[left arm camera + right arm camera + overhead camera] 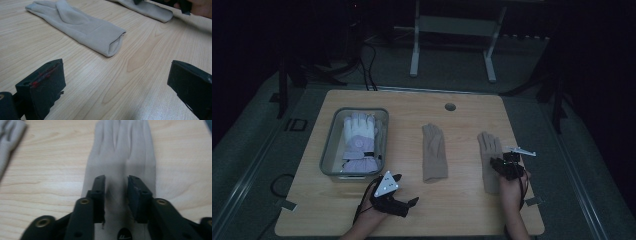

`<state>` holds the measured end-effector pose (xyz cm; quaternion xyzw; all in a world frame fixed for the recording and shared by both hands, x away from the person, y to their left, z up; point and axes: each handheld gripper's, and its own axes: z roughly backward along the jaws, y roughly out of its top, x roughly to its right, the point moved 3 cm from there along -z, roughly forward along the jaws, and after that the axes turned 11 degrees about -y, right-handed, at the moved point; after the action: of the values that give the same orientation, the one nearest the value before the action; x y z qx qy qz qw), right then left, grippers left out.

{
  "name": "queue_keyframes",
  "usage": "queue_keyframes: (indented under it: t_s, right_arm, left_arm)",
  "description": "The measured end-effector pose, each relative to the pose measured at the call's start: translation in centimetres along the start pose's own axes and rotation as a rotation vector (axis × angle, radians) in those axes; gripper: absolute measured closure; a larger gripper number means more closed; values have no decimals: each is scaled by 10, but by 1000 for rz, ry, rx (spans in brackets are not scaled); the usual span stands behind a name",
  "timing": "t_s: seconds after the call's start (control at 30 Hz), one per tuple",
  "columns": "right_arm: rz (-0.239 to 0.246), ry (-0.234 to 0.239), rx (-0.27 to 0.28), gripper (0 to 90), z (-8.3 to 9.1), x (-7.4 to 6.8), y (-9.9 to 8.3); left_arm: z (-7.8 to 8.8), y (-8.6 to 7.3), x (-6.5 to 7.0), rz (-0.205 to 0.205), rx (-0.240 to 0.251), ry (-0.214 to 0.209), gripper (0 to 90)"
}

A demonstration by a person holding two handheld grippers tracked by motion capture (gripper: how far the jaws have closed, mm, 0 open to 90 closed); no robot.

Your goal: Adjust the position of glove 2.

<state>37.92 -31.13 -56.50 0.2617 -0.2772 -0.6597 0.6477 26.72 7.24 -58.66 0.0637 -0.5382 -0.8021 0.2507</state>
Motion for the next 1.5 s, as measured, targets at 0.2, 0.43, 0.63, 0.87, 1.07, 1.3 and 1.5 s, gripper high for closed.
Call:
queue_keyframes:
  t_s: [0.2, 0.43, 0.63, 0.87, 1.07, 1.3, 1.5]
  right_arm:
    - [103, 60, 30, 538, 11, 8, 11]
    - [287, 95, 13, 491, 4, 9, 13]
    - [284, 109, -27, 463, -10, 11, 4]
    - [284, 73, -11, 702, -8, 9, 1]
    - [224, 37, -16, 811, -8, 7, 1]
    - [149, 47, 18, 823, 4, 3, 14]
    - [111, 67, 72, 823, 20, -6, 35]
  left_arm:
    - [-1, 0, 1, -3, -6, 2, 16]
    - [-1, 0, 0, 2, -4, 2, 16]
    - [0, 0, 0, -1, -4, 3, 16]
    - [0, 0, 0, -1, -4, 2, 16]
    - [-1, 0, 1, -1, -6, 5, 16]
    - [-1, 0, 0, 4, -10, 1, 16]
    - [0, 0, 0, 2, -7, 1, 16]
